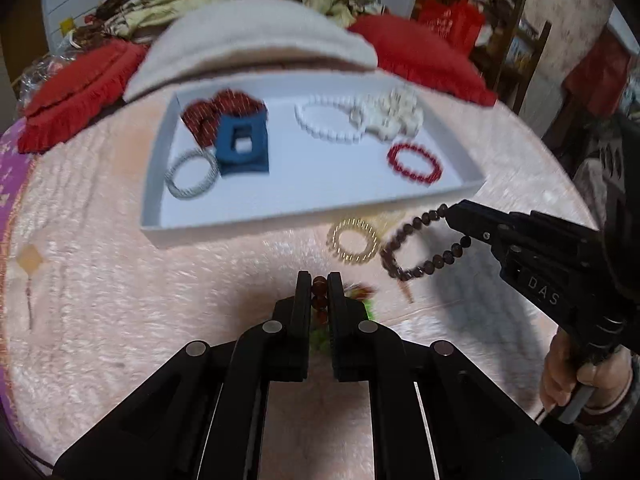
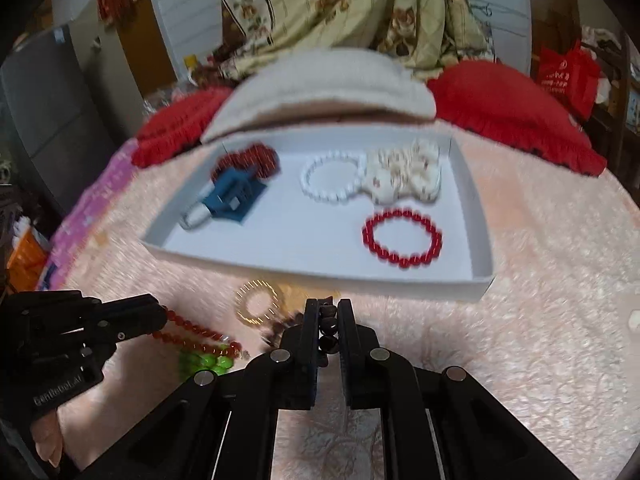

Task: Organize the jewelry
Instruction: 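Carry both bracelets into the white tray and open both tools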

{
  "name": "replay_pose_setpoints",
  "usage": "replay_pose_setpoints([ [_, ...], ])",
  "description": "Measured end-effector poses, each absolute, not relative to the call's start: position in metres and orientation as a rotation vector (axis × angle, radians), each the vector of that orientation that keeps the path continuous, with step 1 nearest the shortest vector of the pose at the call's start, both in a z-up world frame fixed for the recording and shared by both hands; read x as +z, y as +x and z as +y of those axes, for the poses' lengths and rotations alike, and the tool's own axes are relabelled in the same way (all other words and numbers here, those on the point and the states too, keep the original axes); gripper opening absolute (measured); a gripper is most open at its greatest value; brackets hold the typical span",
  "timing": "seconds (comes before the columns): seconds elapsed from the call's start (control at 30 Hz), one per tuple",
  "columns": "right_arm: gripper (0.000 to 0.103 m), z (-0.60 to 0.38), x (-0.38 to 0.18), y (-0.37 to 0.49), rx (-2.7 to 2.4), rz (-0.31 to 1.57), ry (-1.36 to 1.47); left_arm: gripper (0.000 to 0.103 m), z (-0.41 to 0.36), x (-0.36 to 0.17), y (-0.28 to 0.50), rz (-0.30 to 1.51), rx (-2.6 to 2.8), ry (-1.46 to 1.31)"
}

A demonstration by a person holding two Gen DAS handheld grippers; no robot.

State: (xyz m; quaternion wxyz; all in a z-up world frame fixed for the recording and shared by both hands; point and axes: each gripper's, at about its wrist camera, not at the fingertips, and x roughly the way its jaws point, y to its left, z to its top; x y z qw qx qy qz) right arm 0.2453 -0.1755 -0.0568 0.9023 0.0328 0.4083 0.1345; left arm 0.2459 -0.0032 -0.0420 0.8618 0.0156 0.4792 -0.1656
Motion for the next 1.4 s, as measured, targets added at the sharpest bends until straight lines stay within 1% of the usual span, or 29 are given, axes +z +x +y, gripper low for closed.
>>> replay_pose_setpoints([
  [0.27,0.008,-0.182,0.0,0.234,0.274,0.751,0.041,0.006,0.018,0.01,0.249,0.95,-0.309,-0.001],
  [0.4,0.008,-0.181,0.019,0.242,0.258,0.729,0.015,0.006,0.025,0.021,0.262,0.94,-0.268,0.024],
  [0.53,0.008,-0.175,0.025,0.259,0.243,0.736,-0.006,0.006,0.026,0.018,0.284,0.96,-0.224,0.04],
  [0.77,0.008,-0.155,0.011,0.293,0.226,0.792,-0.037,0.006,0.027,-0.002,0.315,1.006,-0.221,0.0],
  [1.0,0.008,-0.12,-0.007,0.326,0.286,0.871,0.034,0.006,0.055,-0.037,0.34,1.069,-0.14,-0.077],
  [1.13,0.008,-0.107,-0.012,0.335,0.368,0.891,0.135,0.006,0.072,-0.054,0.341,1.094,-0.081,-0.088],
  [1.4,0.008,-0.113,-0.059,0.349,0.301,0.994,0.121,0.007,0.074,-0.059,0.343,1.057,-0.027,-0.058],
])
